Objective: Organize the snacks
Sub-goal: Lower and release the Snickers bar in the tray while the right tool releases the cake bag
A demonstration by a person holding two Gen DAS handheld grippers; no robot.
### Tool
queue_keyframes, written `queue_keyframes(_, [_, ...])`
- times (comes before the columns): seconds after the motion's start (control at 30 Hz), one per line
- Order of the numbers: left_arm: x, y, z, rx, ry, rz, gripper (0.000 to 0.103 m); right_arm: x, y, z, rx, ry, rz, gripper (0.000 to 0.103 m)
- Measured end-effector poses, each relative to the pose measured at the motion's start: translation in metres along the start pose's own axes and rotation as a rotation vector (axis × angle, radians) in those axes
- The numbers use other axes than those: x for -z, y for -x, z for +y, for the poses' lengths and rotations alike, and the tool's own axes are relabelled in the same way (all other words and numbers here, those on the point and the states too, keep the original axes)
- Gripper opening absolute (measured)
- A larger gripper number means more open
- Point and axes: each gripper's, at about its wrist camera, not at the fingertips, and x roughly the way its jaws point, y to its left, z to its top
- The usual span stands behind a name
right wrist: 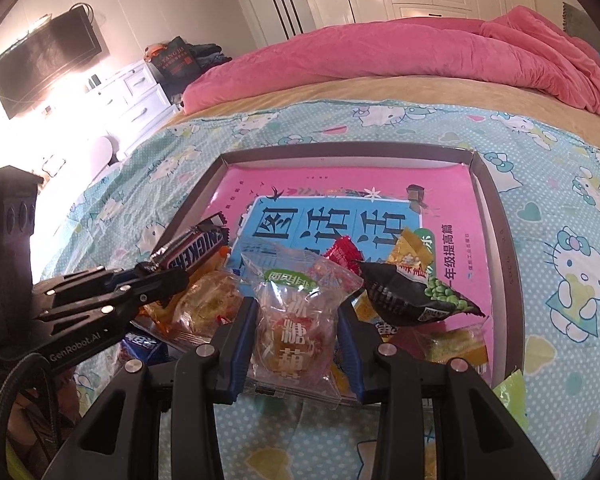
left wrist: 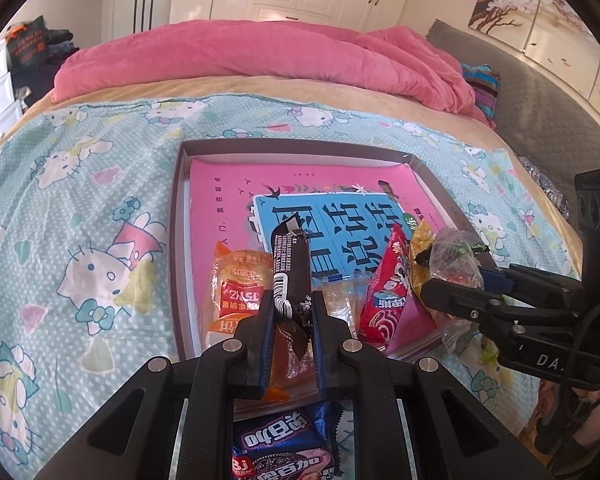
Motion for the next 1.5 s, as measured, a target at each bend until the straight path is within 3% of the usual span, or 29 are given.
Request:
queue_keyframes(0.5, [0.0,-0.004,0.001,0.001,0.009,0.011,0.016,0.001,-0.005,-0.004,0.035,-0.007,0.011,0.041])
queue_keyframes(0.87, [0.0,-0.003,0.0,0.002,0.007,0.008,0.016,0.003,0.002,-0.004,0.054,-0.004,-0.003,0.057])
queue_keyframes(1.23, [-0.002,-0.002,-0.001,0.009,0.009,0.004,0.017,0.002,0.02,0.005,0.051,0.031,-0.043,0.058])
queue_keyframes(1.43, [-0.003,0.0,-0.003,0.003,0.006,-0.001,0.022,0.005,0.026,0.009,0.056,0.041,-0.055,0.058])
queue_keyframes(1.5, [-0.004,0.001,-0.003,0.002,0.008,-0.005,0.031,0.004,0.028,0.009,0.056,0.041,-0.058,0.058])
